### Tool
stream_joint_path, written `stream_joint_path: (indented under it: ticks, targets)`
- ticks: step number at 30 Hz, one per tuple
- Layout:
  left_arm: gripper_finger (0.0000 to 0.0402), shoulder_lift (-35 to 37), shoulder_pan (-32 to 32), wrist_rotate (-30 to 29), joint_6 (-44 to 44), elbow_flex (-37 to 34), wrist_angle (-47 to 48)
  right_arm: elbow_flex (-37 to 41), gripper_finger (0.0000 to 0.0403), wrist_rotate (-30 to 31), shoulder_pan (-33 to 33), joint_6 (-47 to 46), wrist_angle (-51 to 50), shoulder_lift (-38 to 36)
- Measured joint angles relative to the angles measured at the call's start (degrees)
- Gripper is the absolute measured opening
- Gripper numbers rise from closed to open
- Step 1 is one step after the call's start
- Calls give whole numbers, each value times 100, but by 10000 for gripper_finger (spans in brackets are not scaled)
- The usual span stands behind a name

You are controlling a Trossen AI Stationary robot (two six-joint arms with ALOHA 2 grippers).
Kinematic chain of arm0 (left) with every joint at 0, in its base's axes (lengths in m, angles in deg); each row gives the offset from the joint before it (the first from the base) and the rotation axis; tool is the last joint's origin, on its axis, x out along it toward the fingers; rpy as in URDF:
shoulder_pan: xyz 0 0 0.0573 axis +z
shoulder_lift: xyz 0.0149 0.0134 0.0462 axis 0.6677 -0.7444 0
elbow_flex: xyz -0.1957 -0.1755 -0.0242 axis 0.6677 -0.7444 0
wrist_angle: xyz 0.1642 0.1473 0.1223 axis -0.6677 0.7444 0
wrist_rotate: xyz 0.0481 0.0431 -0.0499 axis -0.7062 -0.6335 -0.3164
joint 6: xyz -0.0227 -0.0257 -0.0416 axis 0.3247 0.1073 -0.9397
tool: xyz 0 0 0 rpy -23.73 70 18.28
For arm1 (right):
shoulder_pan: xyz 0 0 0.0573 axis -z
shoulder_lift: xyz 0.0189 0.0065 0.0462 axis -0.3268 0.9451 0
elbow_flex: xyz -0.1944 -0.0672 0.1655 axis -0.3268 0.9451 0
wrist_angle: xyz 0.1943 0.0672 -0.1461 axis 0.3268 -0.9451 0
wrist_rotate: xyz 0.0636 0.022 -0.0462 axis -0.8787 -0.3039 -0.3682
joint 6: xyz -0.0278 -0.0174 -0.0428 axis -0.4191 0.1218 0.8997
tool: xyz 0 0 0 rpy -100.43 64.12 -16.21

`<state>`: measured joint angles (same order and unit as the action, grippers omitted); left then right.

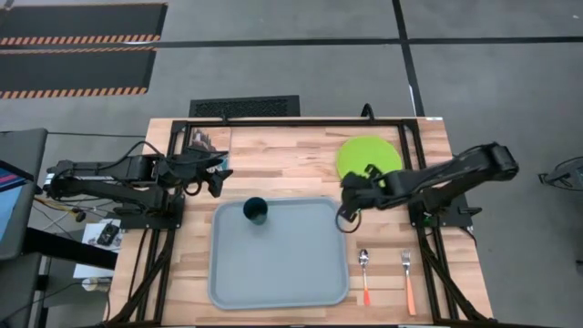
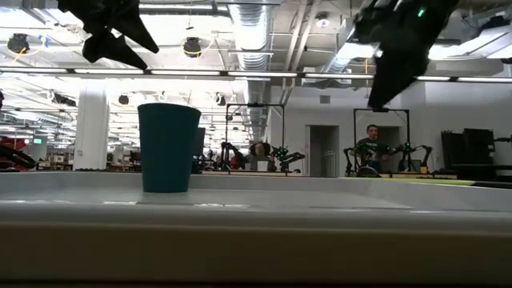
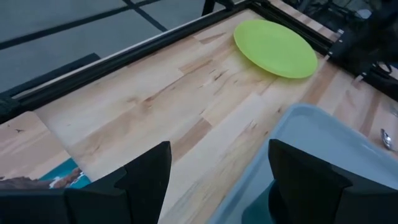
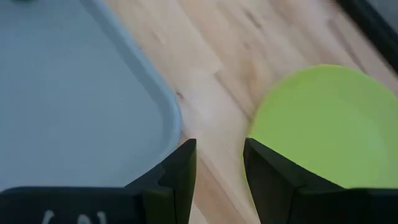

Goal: Pick and place plate/cup/fork/spoon on tray
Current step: Put the light green plate on the gray serving tray

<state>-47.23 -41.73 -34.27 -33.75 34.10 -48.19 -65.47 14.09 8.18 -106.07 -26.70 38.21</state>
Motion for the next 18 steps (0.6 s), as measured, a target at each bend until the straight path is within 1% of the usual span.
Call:
stream_joint_path:
  ticks: [4, 8, 11, 15, 18]
  targets:
    - [257, -1, 0, 18, 8, 0, -14, 62, 182, -9, 24, 505, 510, 695]
    - [257, -2, 0, -55, 151, 0, -21, 59, 227, -173, 202, 1088, 873, 1378]
    - [257, -1, 0, -94, 150, 0, -24, -24, 254, -164, 405, 873, 638, 1798]
    - [257, 0, 0, -96, 192, 0, -29, -81, 263, -40, 645, 699, 243, 1964]
    - [257, 0, 0, -90, 190, 0, -30, -111, 264, -12, 747, 667, 164, 1766]
